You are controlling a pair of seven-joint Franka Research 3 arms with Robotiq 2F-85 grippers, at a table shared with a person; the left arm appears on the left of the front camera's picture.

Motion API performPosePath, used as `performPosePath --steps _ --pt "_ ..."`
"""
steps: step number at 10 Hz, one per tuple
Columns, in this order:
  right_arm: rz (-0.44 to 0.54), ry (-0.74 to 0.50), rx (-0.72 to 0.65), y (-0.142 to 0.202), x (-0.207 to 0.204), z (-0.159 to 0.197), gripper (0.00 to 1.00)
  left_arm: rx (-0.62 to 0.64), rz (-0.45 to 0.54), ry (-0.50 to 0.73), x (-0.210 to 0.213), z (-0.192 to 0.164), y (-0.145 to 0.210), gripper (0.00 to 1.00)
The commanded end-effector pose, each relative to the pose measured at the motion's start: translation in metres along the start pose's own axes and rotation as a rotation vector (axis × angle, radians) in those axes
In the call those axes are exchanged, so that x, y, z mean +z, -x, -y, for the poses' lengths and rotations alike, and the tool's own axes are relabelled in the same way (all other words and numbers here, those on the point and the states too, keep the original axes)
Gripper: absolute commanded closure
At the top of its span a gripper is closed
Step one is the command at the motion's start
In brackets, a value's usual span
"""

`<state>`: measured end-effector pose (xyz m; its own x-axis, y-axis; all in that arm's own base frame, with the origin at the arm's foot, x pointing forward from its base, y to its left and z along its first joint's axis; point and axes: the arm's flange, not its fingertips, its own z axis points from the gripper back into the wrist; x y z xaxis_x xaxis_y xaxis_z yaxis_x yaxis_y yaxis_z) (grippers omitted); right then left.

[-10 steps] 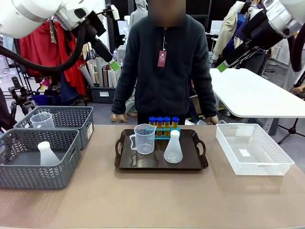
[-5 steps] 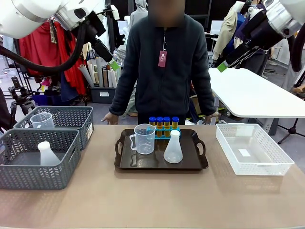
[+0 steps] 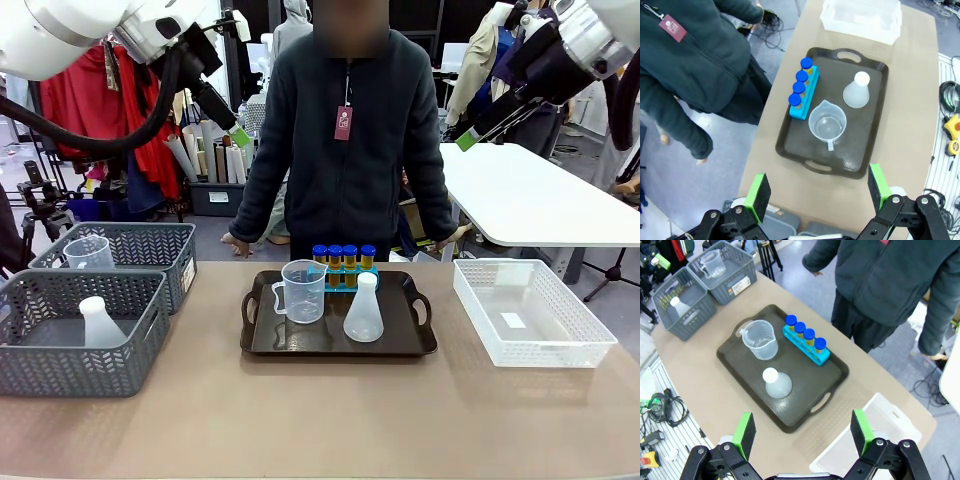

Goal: Prepare the laboratory tools.
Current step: Pick up one Large Measuring Cup and place it on the Handle tray.

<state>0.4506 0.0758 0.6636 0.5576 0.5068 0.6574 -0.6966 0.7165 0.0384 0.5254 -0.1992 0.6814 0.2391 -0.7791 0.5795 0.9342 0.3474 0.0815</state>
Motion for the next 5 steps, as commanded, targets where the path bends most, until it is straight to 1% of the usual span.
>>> performPosePath --steps 1,5 --pt "0.006 -0.009 0.001 -0.0007 0.0010 0.0001 0.00 0.003 -0.001 0.000 0.0018 -0.0008 0.0018 0.00" --pt "0.006 -0.009 0.001 -0.0007 0.0010 0.0001 0.00 0.003 -0.001 0.000 0.0018 -0.0008 0.0018 0.00"
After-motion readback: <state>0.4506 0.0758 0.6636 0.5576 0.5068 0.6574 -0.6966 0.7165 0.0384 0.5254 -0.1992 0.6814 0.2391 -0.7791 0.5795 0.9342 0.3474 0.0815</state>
